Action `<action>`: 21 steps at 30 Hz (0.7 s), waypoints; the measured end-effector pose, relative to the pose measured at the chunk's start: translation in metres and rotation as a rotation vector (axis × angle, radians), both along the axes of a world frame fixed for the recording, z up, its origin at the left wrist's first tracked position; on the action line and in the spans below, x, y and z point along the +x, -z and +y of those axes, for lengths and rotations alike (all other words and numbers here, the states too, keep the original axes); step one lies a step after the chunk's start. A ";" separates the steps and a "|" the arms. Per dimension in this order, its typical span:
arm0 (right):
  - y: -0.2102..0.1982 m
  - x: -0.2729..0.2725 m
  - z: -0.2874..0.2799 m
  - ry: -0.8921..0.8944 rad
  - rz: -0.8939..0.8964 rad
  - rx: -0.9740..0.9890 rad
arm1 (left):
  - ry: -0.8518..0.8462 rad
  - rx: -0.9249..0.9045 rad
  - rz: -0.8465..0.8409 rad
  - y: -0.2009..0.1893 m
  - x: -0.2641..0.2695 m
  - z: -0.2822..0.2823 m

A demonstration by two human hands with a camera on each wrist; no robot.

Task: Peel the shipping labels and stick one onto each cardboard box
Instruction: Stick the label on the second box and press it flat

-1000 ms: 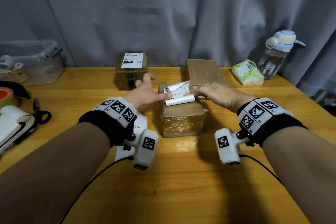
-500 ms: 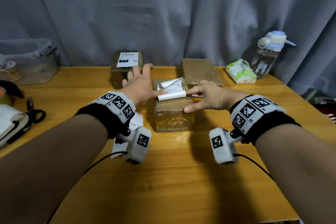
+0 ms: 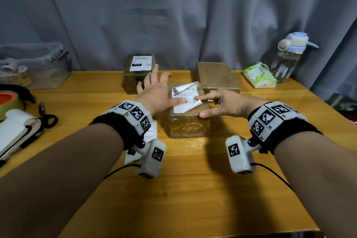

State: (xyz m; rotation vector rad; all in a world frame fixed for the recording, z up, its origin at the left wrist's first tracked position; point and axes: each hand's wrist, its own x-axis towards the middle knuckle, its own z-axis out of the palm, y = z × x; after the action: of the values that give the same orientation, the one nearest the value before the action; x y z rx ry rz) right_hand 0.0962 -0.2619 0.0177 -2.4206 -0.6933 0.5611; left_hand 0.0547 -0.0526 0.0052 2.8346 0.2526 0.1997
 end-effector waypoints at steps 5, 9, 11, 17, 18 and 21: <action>-0.008 -0.004 -0.002 0.000 0.037 0.055 | 0.042 -0.018 -0.002 0.000 0.007 -0.007; -0.003 0.006 0.014 0.092 -0.088 0.256 | 0.117 -0.031 0.096 0.002 0.001 -0.005; 0.001 0.014 0.025 0.126 -0.110 0.330 | 0.102 -0.069 0.115 0.005 0.001 -0.003; 0.011 0.025 0.038 0.202 -0.060 0.419 | 0.018 -0.075 -0.016 0.005 0.015 0.000; 0.011 0.026 0.038 0.186 -0.060 0.381 | 0.018 -0.067 -0.025 0.006 0.017 0.000; 0.003 0.025 0.036 0.072 -0.072 0.150 | 0.016 -0.084 -0.013 0.008 0.018 0.000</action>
State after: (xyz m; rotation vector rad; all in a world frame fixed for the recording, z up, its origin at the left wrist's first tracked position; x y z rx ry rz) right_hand 0.1213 -0.2255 0.0144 -2.3241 -0.6514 0.3814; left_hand 0.0728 -0.0530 -0.0023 2.7507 0.2300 0.1991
